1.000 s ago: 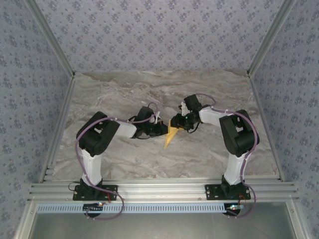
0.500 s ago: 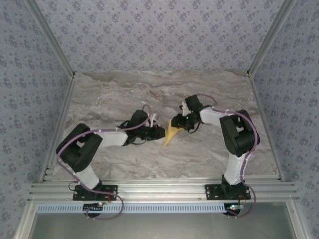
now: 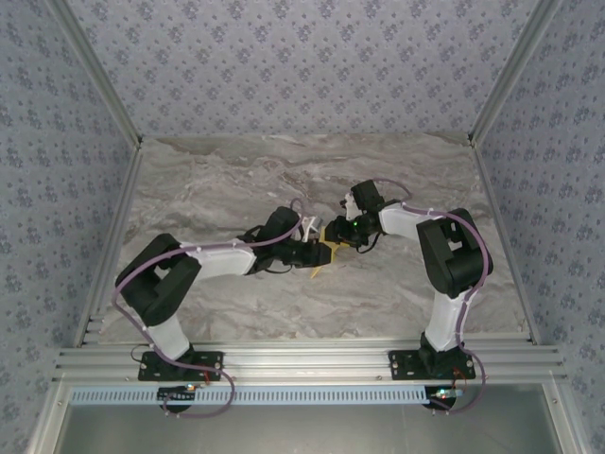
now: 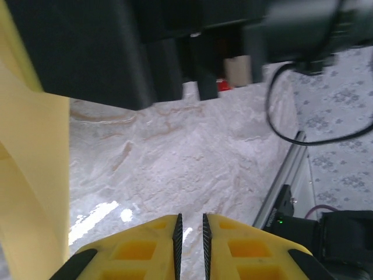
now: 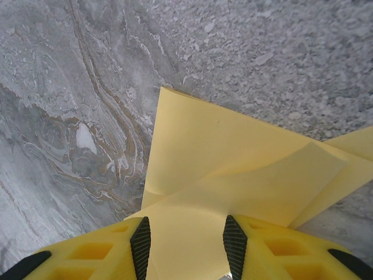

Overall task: Fold a paper plane with a square sheet of paper (fold left side to right side)
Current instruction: Fold the wing for the fifth time at the center of the table.

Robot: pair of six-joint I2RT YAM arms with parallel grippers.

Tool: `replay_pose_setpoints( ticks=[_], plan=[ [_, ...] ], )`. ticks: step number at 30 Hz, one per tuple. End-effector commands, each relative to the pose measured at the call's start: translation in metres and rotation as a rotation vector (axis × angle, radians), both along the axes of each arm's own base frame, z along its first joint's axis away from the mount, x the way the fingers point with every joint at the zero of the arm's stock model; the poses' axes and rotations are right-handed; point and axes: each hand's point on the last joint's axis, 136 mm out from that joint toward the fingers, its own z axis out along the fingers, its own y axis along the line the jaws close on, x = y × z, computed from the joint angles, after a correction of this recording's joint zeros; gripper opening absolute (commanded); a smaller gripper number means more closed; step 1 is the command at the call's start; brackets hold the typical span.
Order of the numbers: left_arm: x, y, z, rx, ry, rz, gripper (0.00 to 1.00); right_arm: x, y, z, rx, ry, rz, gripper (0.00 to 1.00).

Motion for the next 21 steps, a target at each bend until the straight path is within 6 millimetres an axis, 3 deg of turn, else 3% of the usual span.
replay_pose_setpoints(
  ticks=[1,11,21],
  plan=[
    [0.003,0.001,-0.014,0.072,0.003,-0.015,0.19,-0.02,-0.026,-0.029,-0.115,0.1,-0.04,0.44],
    [0.006,0.014,-0.049,0.22,0.031,0.0,0.2,-0.02,-0.026,-0.03,-0.119,0.101,-0.035,0.44],
    [0.005,0.018,-0.063,0.252,0.048,0.007,0.21,-0.021,-0.026,-0.029,-0.124,0.099,-0.032,0.44]
  ],
)
